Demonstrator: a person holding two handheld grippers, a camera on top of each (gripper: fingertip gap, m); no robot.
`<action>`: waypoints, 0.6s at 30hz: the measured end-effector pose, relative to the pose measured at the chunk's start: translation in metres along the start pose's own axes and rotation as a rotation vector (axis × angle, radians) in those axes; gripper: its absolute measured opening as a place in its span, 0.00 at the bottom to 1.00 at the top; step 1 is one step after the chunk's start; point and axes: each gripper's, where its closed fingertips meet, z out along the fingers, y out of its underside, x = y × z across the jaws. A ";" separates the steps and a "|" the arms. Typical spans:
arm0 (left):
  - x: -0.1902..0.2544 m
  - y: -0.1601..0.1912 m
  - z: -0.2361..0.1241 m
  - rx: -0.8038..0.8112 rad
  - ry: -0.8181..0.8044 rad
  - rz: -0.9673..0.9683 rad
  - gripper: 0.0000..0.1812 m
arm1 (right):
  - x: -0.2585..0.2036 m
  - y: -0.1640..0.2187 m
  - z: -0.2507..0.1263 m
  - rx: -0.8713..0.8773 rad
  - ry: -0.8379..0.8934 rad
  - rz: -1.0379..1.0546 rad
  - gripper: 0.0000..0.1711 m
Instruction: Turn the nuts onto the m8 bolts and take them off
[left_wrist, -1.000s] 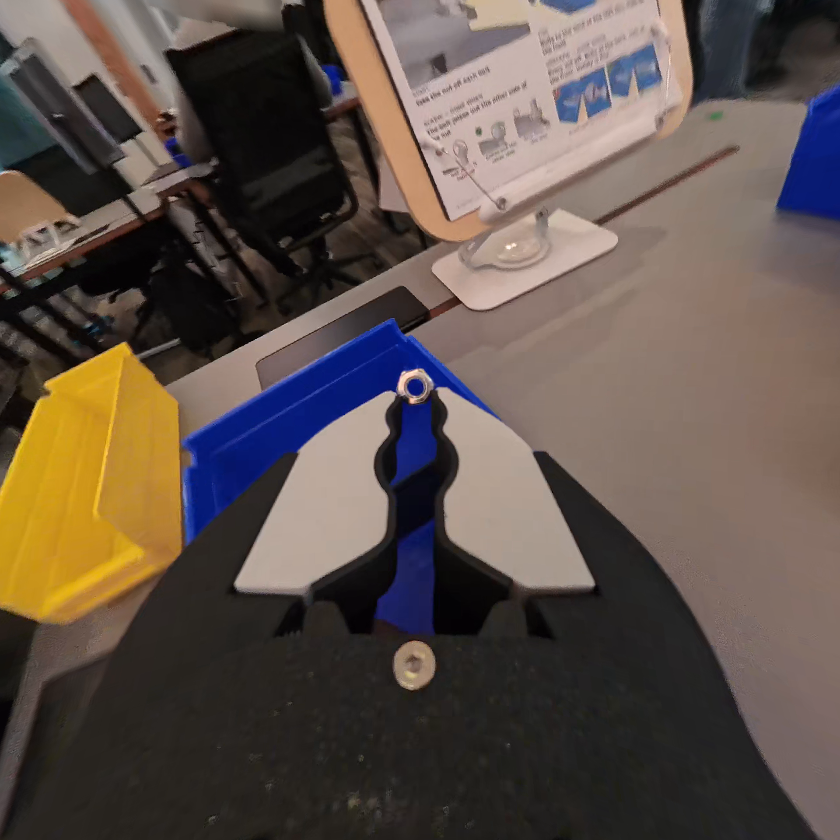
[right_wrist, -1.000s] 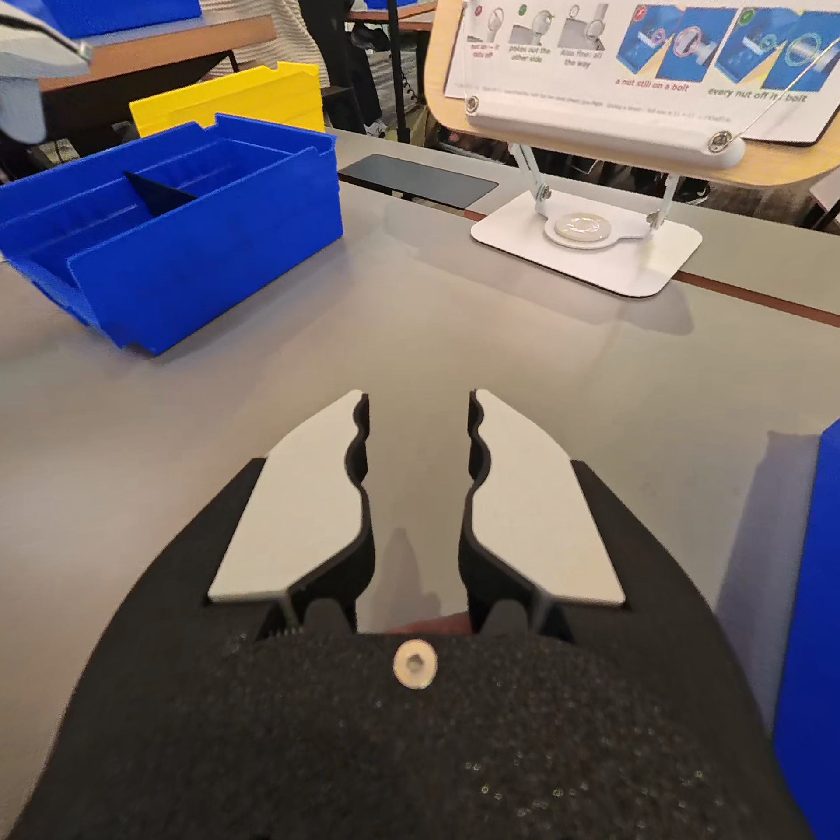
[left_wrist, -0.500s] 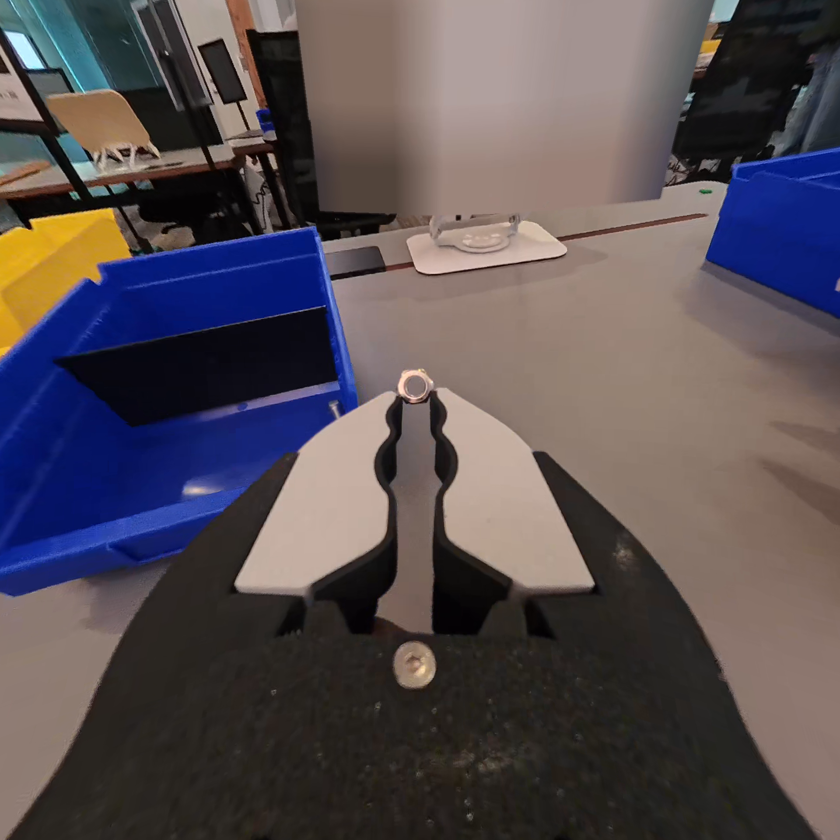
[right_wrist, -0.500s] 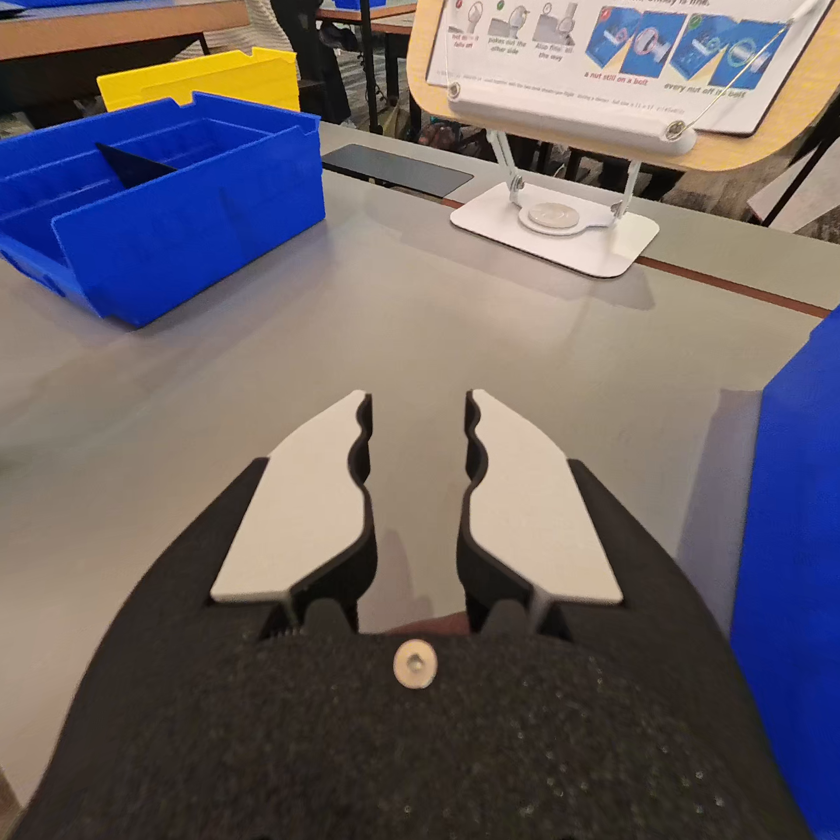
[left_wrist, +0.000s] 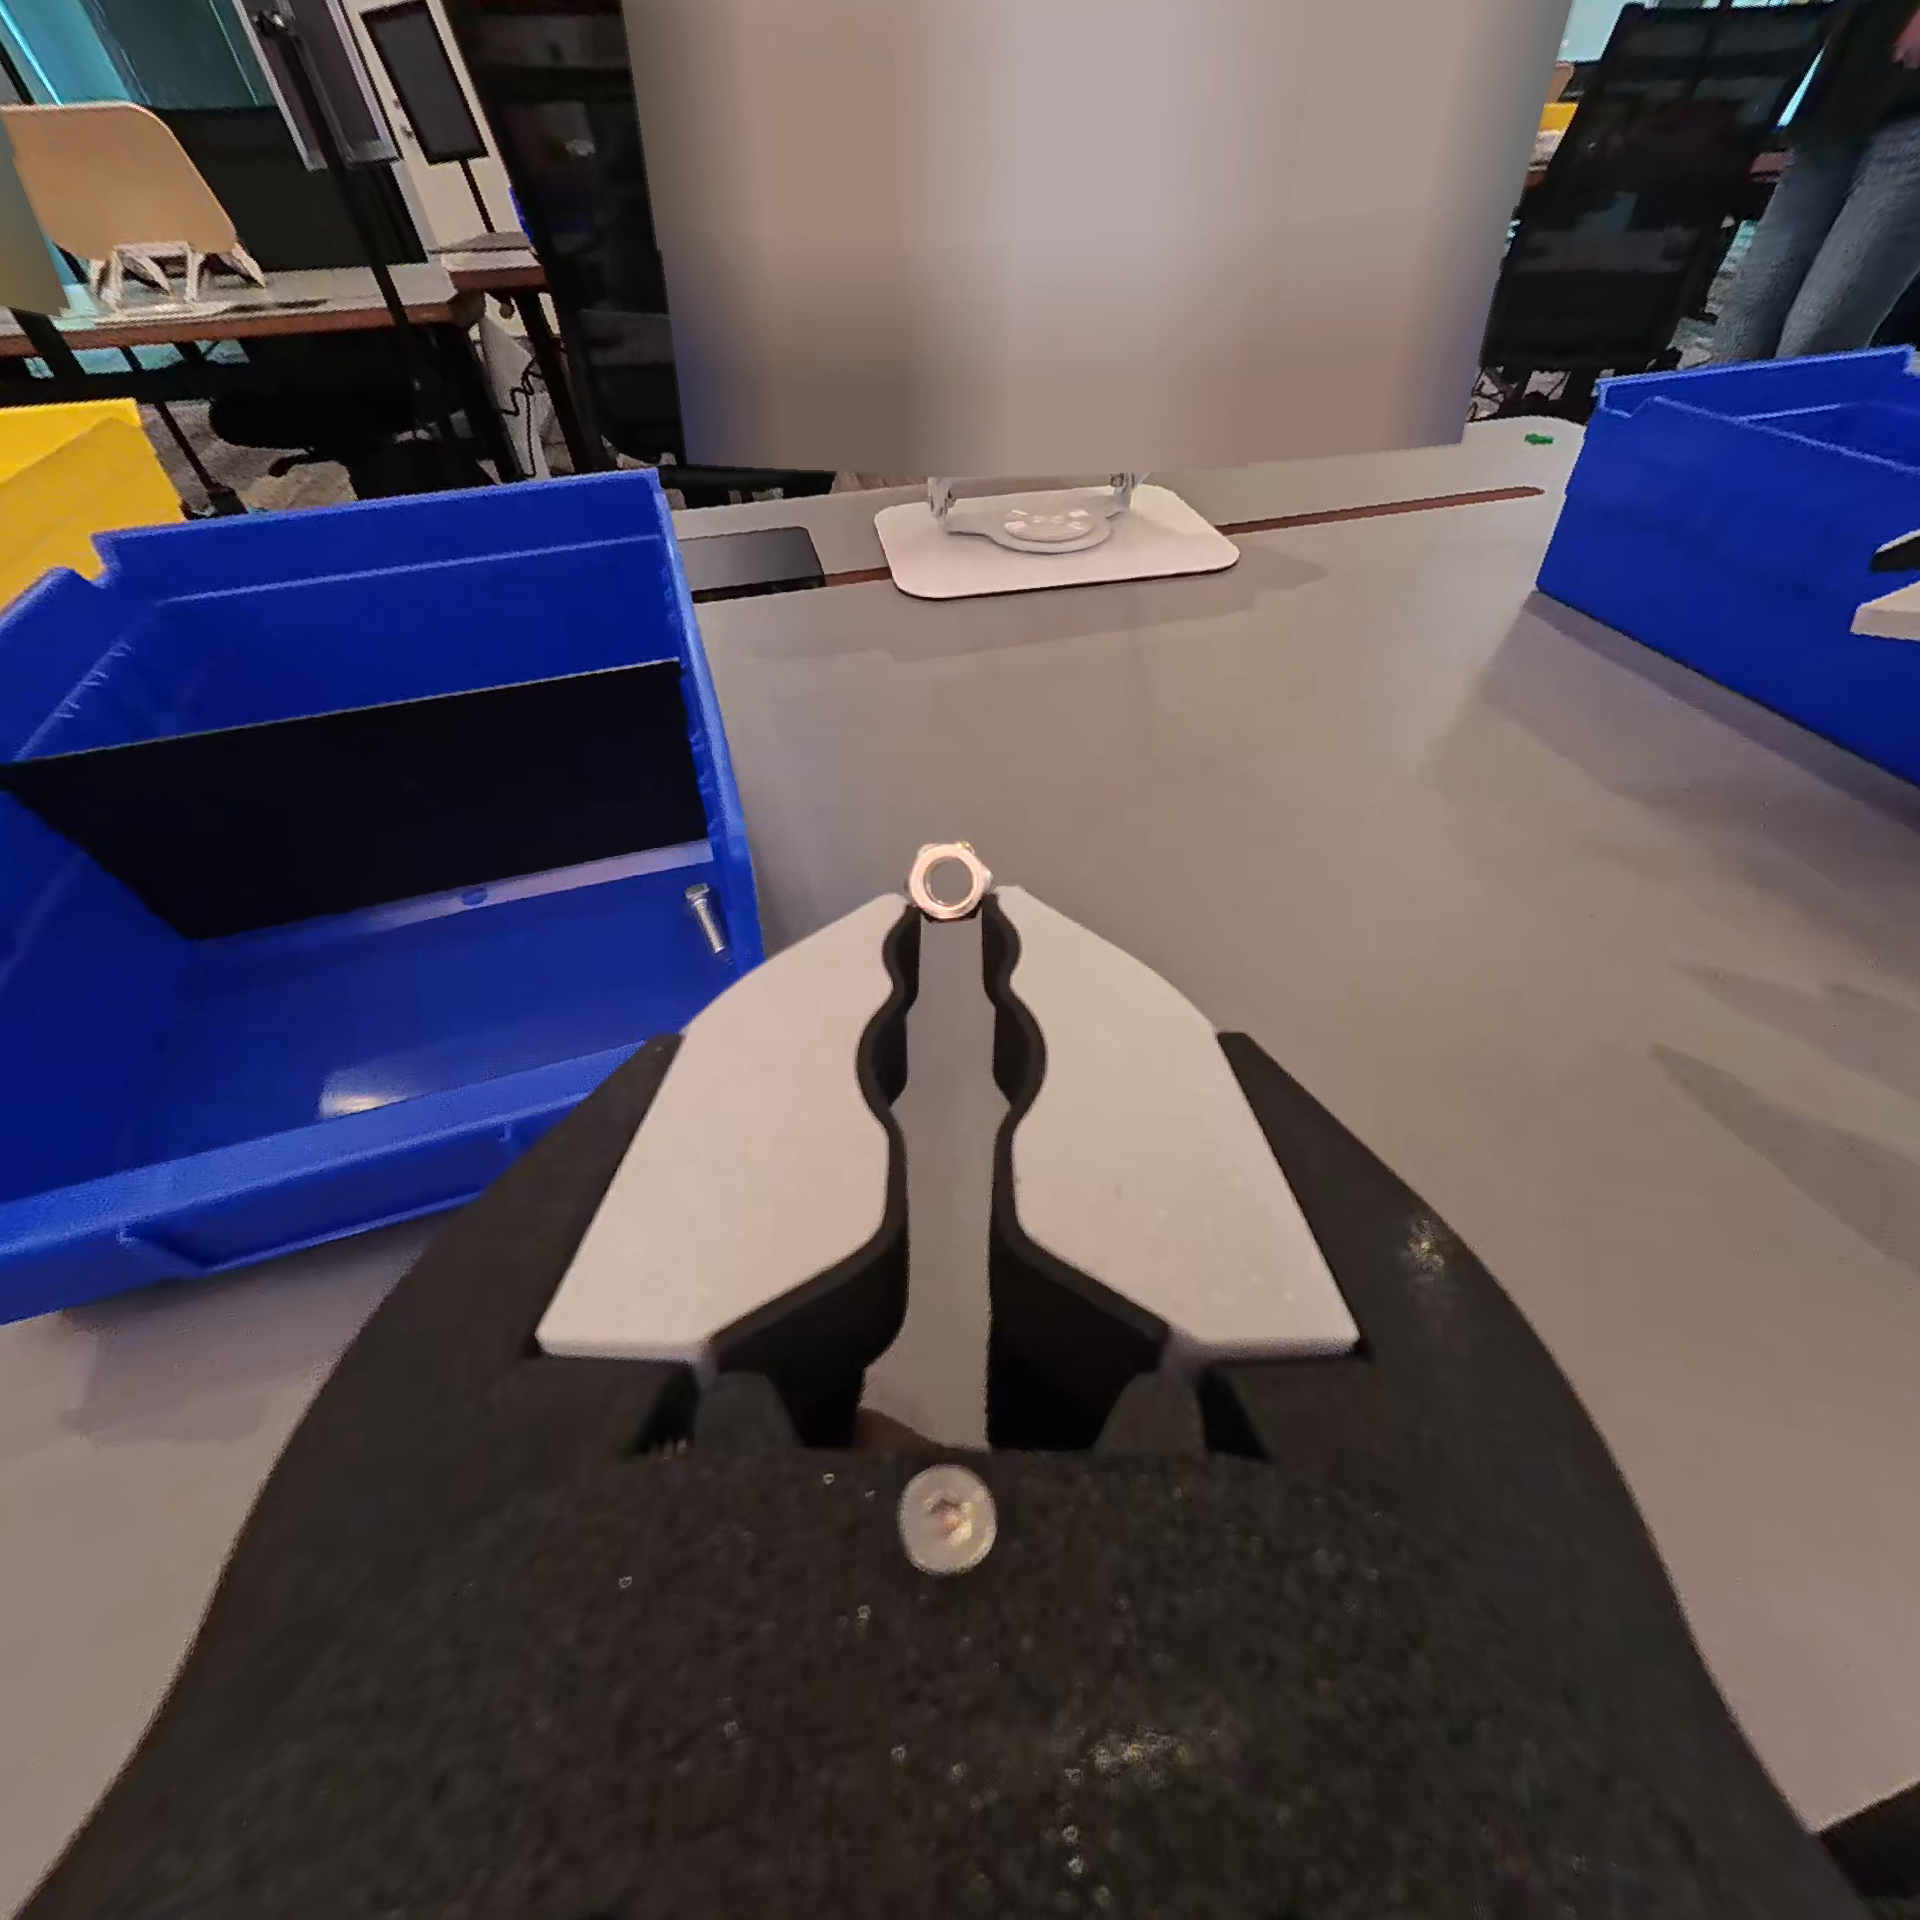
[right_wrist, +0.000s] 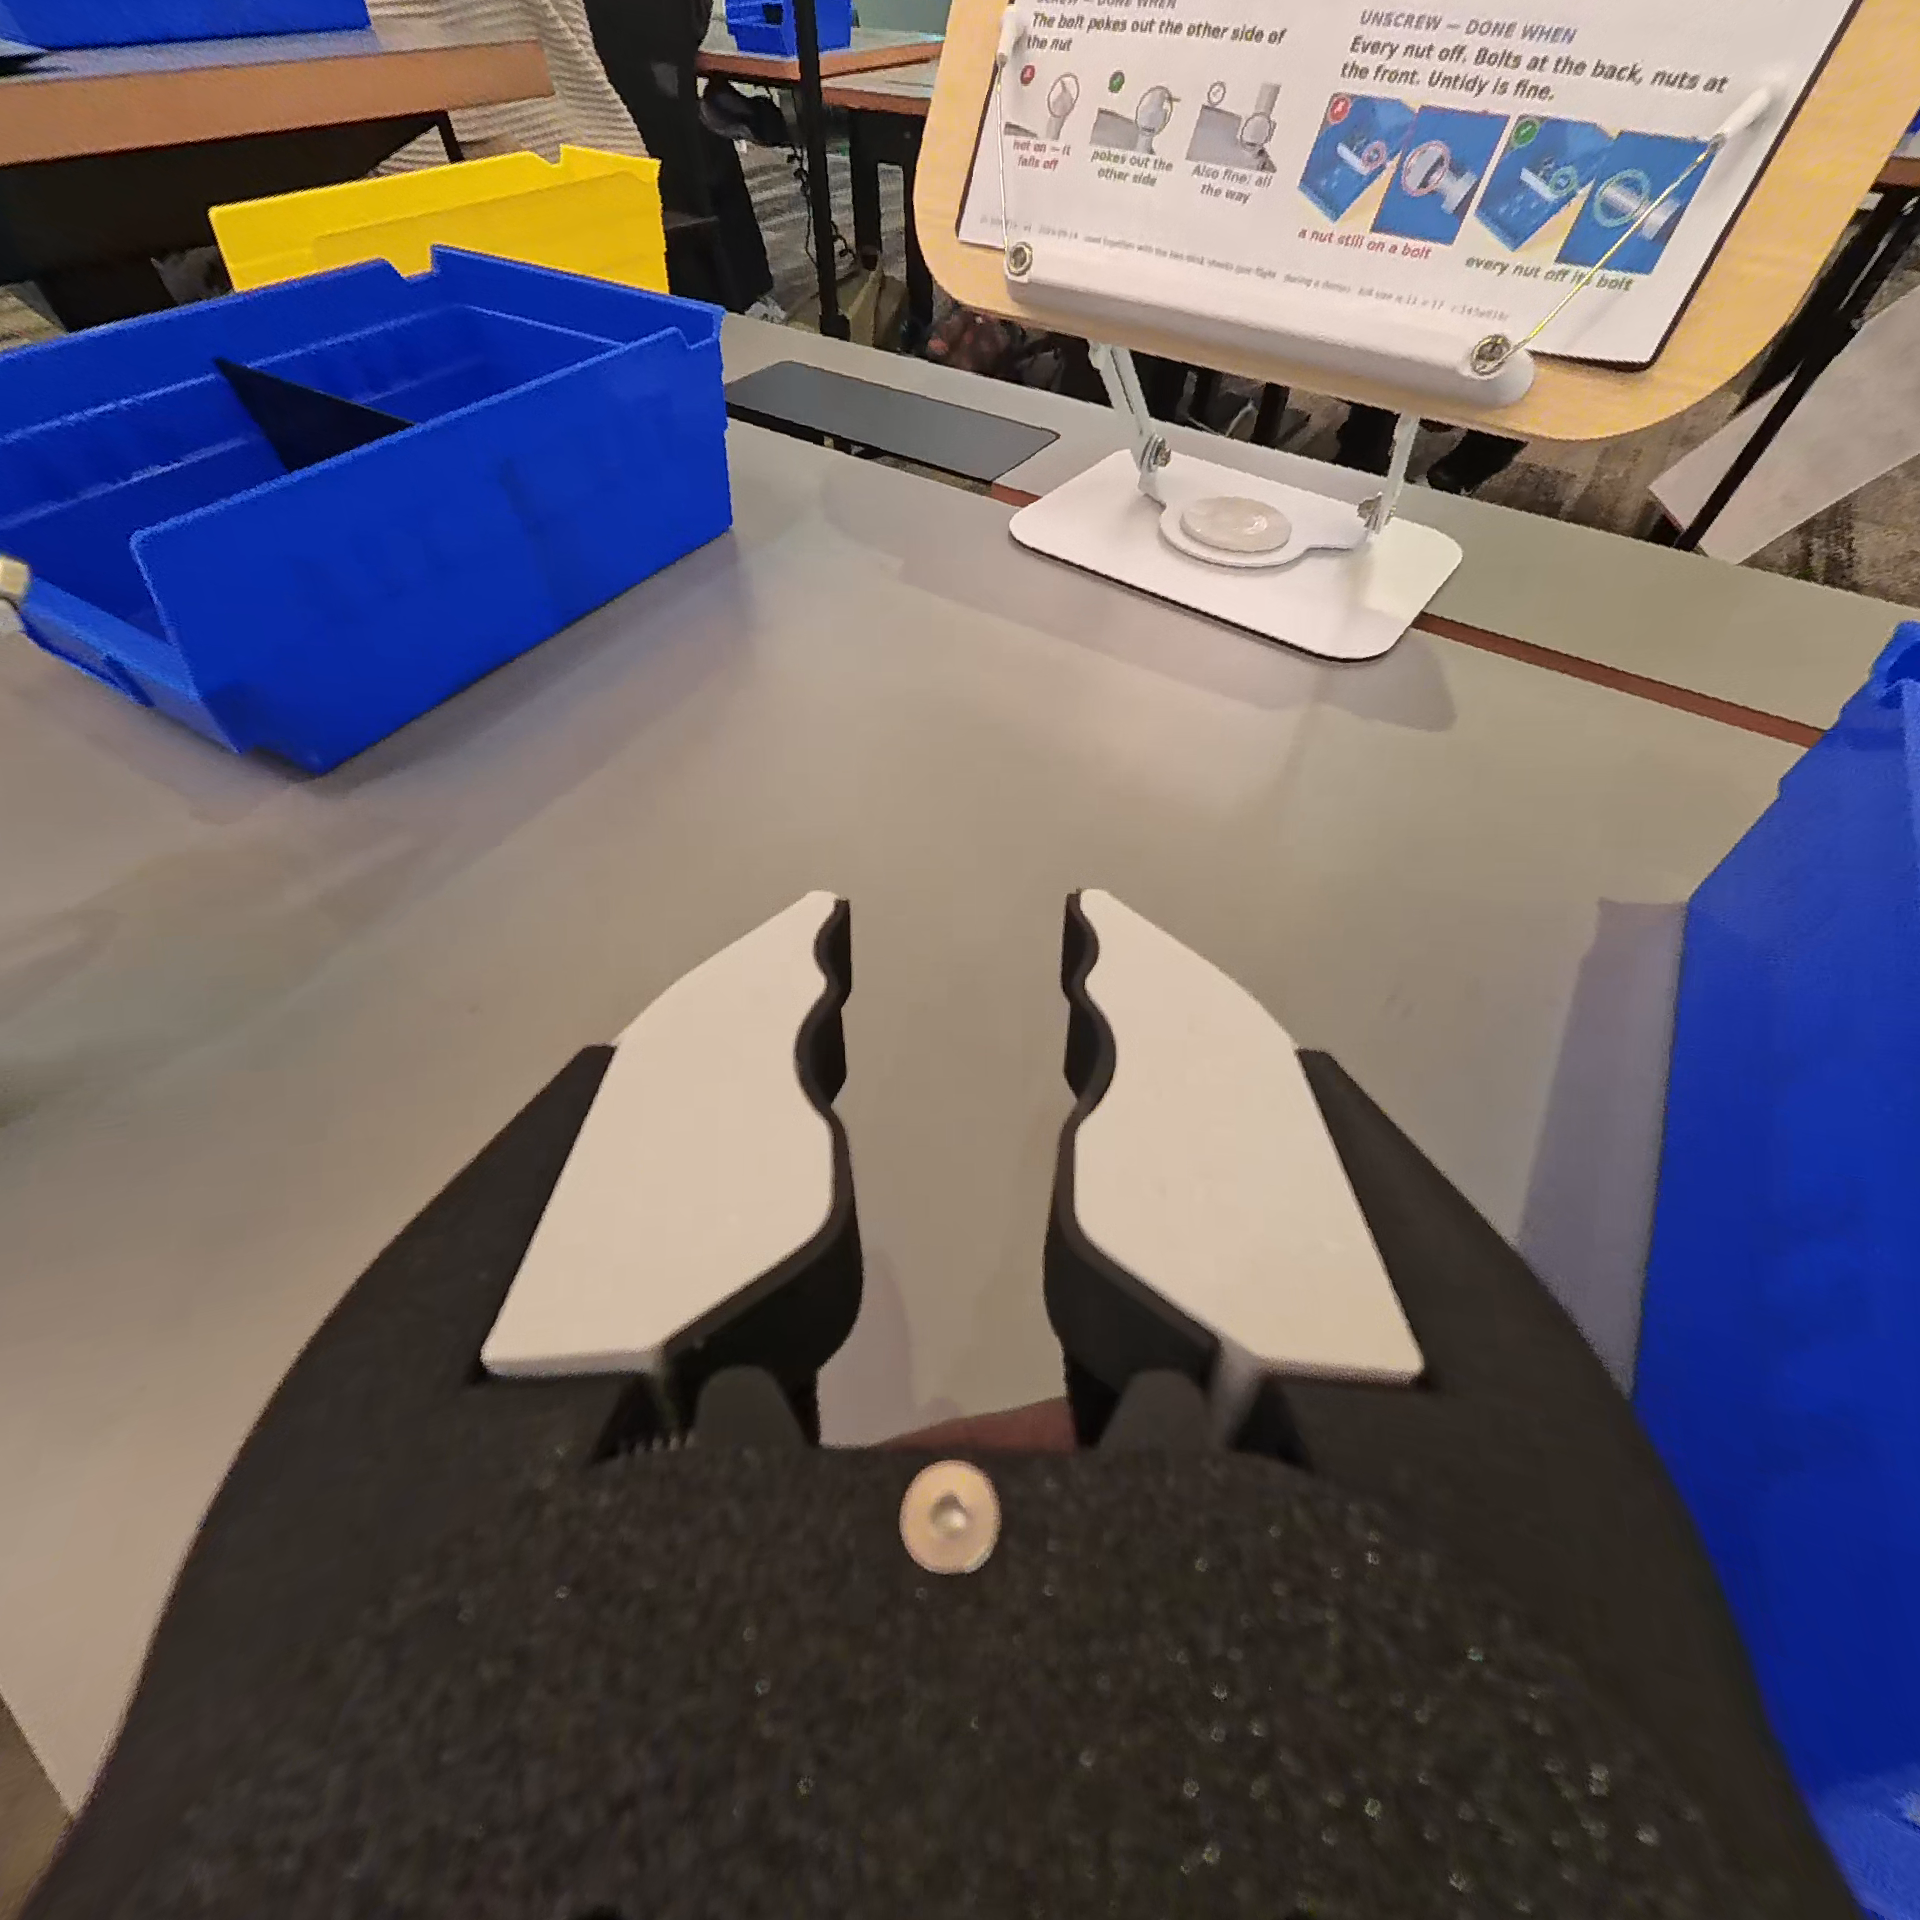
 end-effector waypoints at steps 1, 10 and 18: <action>0.000 0.001 0.000 -0.002 0.000 0.000 0.06 | 0.000 0.001 0.000 -0.003 -0.002 0.002 0.23; 0.061 -0.009 0.048 -0.227 0.316 0.232 0.06 | 0.006 -0.005 -0.006 0.009 0.003 0.002 0.22; 0.116 0.034 0.133 -0.607 0.599 0.430 0.06 | 0.010 -0.001 -0.007 -0.014 0.001 0.007 0.22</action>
